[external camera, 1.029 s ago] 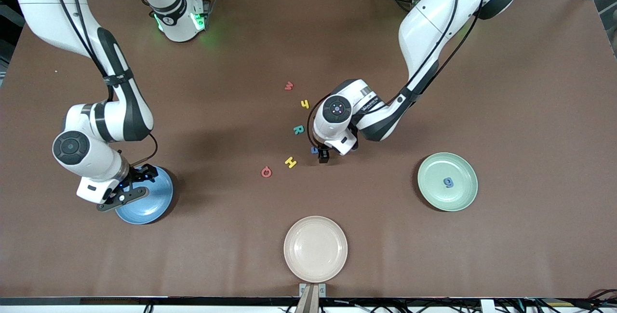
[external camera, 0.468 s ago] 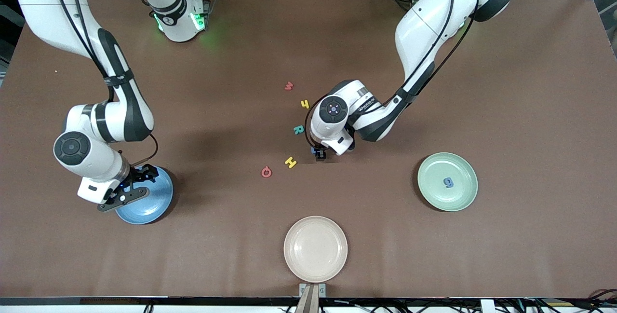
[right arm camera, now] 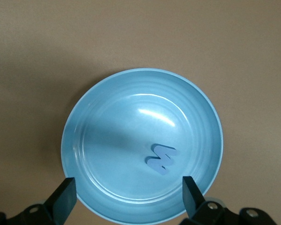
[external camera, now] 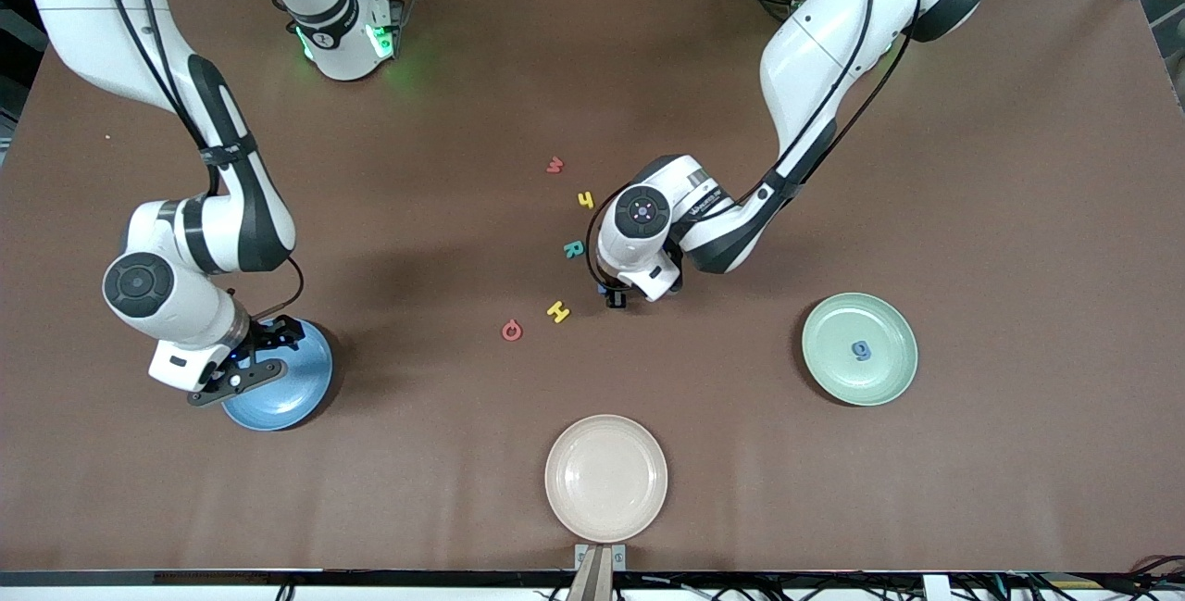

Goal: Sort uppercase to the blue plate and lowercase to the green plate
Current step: 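Grasp the blue lowercase m with the left gripper and lift it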

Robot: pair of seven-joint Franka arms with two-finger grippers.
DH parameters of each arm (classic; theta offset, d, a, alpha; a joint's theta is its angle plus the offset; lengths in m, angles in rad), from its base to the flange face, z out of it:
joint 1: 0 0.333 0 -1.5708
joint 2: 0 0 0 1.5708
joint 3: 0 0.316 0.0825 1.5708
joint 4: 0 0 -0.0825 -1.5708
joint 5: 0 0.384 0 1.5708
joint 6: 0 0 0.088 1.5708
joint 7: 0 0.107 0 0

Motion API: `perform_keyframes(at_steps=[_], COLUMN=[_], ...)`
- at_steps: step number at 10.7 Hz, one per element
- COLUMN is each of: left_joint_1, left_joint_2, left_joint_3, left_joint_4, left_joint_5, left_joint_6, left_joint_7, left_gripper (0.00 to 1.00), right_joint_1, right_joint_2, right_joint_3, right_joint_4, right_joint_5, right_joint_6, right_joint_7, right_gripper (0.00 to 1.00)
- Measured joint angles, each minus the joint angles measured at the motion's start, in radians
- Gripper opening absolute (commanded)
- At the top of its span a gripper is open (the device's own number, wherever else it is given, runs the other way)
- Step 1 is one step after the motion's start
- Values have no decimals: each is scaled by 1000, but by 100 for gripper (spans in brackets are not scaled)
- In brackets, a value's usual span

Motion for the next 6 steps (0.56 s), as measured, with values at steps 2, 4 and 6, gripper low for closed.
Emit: perform_keyframes(at_steps=[2,4,6], left_joint_1=[0,0,5], left_joint_2=[0,0,-8], left_joint_3=[2,2,4], left_joint_4=[7,10,26], left_joint_5=[0,0,0], left_joint_6=[-1,-10,-85], left_joint_7=[21,60,154], left_gripper=[0,0,0], right_joint_1=[0,0,4], right_joint_2=[0,0,2], right_joint_3=[0,0,2], right_joint_4=[0,0,0], right_joint_5=[0,0,0], right_joint_6=[0,0,-2], right_joint_7=[0,0,0], right_gripper=[100,100,100])
